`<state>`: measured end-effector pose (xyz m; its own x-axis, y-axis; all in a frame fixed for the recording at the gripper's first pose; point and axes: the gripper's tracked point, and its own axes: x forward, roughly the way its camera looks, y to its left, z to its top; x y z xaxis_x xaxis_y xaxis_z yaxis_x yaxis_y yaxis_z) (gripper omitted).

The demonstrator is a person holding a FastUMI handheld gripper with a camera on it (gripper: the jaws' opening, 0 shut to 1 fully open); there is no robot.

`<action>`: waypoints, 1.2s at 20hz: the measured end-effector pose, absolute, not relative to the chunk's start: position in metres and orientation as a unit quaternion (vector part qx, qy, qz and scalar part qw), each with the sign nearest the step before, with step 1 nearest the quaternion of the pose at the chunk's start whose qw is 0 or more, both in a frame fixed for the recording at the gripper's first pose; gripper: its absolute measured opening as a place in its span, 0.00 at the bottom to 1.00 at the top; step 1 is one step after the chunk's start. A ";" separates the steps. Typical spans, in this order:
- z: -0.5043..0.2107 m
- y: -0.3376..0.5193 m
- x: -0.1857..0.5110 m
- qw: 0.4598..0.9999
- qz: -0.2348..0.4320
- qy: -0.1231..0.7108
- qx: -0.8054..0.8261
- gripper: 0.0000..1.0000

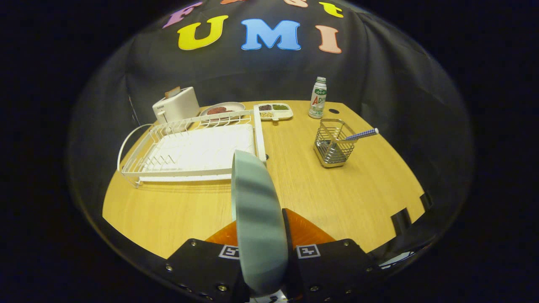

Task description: Take the plate from the dish rack, then take the spoon from the basket and place it into the plate.

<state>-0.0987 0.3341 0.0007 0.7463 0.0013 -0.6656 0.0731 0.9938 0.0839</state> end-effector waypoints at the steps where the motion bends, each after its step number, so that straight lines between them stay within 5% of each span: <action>1: -0.003 0.342 -0.097 0.931 -0.004 0.356 0.073 0.32; 9: -0.030 0.399 -0.100 0.896 0.073 0.382 0.216 0.32; 12: -0.040 0.399 -0.099 0.891 0.061 0.384 0.236 0.32; 16: -0.057 0.378 -0.105 0.890 0.031 0.402 0.214 0.50; 24: -0.018 0.334 -0.090 0.914 -0.022 0.335 0.229 0.50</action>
<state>-0.0899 0.3337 -0.0184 0.7743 0.1135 -0.6226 0.1939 0.8939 0.4041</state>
